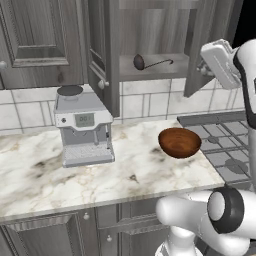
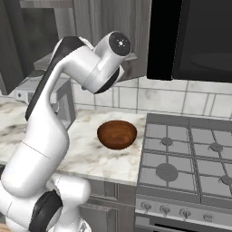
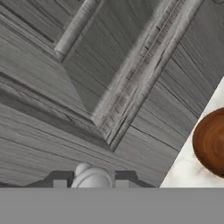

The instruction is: Open the cabinet and move the ladle to the pot. Then close the cabinet.

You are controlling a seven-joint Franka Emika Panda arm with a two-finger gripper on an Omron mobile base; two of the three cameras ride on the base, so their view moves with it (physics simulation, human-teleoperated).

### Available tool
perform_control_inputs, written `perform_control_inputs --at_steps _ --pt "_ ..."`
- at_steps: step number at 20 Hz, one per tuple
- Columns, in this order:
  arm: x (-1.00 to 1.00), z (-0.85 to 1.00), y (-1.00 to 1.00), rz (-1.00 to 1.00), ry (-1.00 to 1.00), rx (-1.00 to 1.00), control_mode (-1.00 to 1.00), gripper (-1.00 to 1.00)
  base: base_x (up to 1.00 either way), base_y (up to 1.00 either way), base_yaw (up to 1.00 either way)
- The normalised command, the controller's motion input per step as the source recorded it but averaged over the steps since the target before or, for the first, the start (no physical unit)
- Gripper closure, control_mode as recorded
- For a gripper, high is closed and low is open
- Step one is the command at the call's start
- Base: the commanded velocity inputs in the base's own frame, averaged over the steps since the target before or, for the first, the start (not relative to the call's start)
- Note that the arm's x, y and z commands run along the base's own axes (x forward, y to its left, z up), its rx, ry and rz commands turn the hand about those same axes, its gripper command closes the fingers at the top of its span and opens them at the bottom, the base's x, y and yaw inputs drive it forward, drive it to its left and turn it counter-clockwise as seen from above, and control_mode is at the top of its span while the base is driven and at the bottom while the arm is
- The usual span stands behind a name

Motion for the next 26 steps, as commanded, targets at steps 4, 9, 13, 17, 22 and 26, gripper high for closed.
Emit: perform_control_inputs --at_steps 4,9,13,17,22,26 --pt "-0.58 -0.04 0.1 0.0 0.0 0.0 -1.0 -1.0 0.0 0.0 0.0" --pt "-0.96 0.0 0.76 -0.01 -0.01 -0.03 -1.0 -1.0 0.0 0.0 0.0" --pt "-0.83 0.0 1.0 -0.03 0.0 -0.08 -1.0 -1.0 0.0 0.0 0.0" --pt "0.21 0.0 0.86 -0.08 0.0 -0.05 -1.0 -1.0 0.0 0.0 0.0" --pt "0.58 0.0 0.43 -0.16 0.0 -0.01 -1.0 -1.0 0.0 0.0 0.0" --pt "0.82 0.0 0.04 -0.19 0.01 0.0 -1.0 -1.0 0.0 0.0 0.0"
